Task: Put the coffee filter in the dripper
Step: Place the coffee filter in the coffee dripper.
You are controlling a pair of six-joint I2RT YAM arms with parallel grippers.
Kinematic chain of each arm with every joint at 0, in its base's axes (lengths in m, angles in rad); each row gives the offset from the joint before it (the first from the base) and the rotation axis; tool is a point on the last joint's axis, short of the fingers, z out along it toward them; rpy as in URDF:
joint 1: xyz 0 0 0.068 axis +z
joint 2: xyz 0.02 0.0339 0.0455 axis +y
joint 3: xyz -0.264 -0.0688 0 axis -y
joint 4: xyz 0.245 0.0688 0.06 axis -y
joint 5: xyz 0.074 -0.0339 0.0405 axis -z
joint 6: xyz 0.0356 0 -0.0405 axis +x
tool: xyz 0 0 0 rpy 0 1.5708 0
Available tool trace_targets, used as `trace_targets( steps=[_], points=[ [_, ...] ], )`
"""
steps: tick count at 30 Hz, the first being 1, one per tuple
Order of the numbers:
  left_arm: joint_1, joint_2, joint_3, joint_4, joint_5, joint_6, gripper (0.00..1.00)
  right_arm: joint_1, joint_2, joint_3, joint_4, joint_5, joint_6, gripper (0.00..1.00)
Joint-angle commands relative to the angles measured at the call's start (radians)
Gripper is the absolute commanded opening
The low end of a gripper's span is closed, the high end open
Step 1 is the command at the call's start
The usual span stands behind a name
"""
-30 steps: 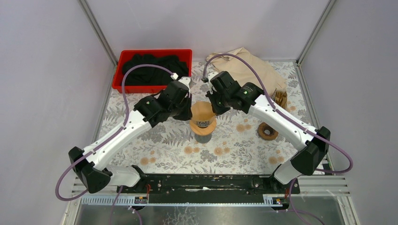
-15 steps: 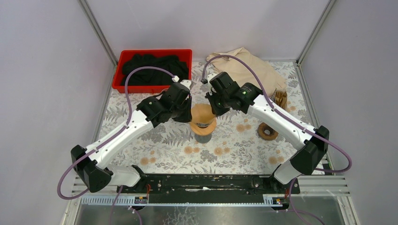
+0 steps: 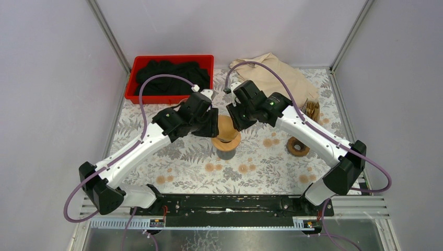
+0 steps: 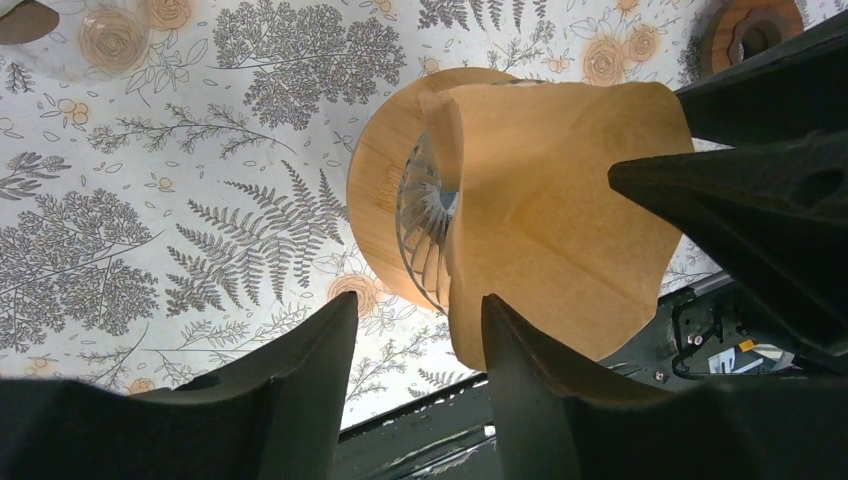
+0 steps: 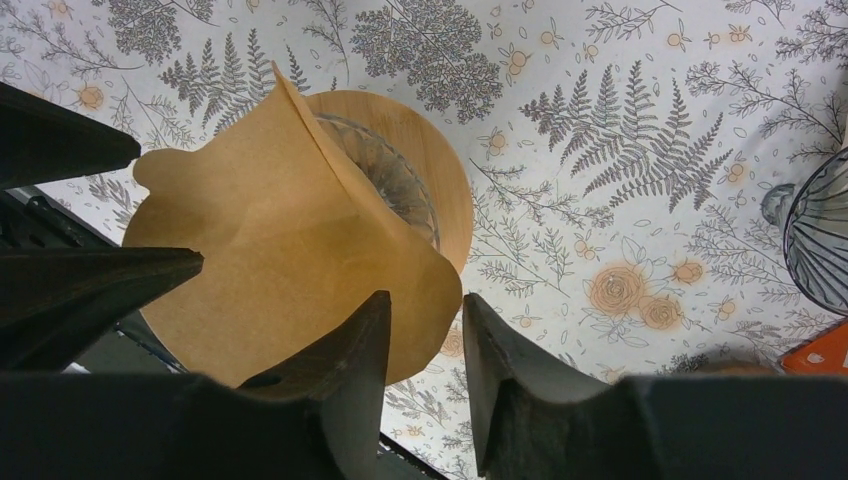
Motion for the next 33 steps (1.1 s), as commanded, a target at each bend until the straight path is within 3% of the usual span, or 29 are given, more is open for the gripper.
trace_targets(
  steps=[1, 9, 33],
  points=[
    [0.003, -0.024, 0.008, 0.027, -0.014, 0.002, 0.59, 0.006, -0.028, 0.022, 0.033, -0.022, -0.01, 0.42],
    [0.003, -0.012, -0.017, 0.061, -0.009, 0.005, 0.68, 0.006, -0.007, -0.001, 0.056, -0.014, -0.012, 0.49],
    [0.013, 0.016, -0.105, 0.098, -0.015, 0.007, 0.68, 0.006, 0.019, -0.086, 0.091, 0.046, -0.041, 0.56]
  ],
)
